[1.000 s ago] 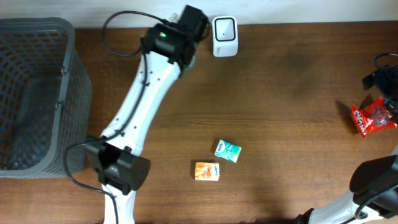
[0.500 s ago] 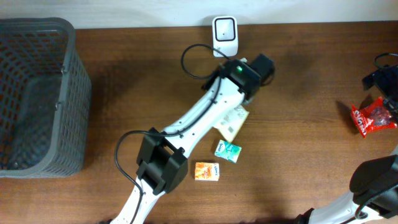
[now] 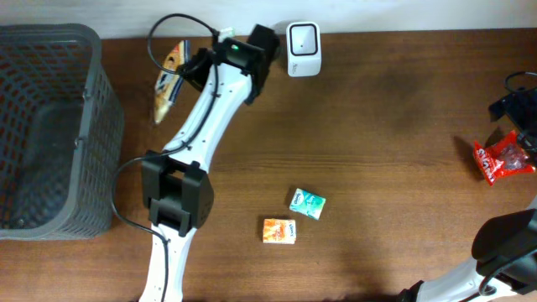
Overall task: Scan the item barcode
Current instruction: 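Lift the wipes pack and hold it before the scanner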
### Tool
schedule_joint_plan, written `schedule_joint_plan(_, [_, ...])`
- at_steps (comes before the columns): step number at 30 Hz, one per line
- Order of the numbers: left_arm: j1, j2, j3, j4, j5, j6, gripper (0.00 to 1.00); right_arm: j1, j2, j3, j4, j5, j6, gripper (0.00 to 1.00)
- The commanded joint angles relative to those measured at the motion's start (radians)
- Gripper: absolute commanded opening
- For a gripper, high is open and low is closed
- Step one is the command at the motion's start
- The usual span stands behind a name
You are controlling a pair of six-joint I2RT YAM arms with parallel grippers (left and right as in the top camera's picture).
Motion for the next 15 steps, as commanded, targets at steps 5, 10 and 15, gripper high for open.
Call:
schedule_joint_plan(5, [-0.041,0.007,0.010,-0.003,0.731,-0.014,0.00,0.004,0.000,-0.002,0.000,0.002,0.002,0.98])
schedule_joint_plan(10, [-0.103,0.009,-0.033,0.009,1.058,-0.092,0.00,0.004,0.000,-0.002,0.000,0.002,0.002,0.98])
schedule_joint_plan(15, [-0.149,0.009,-0.033,0.010,1.366,-0.092,0.03,0.004,0.000,-0.002,0.000,0.002,0.002,0.98])
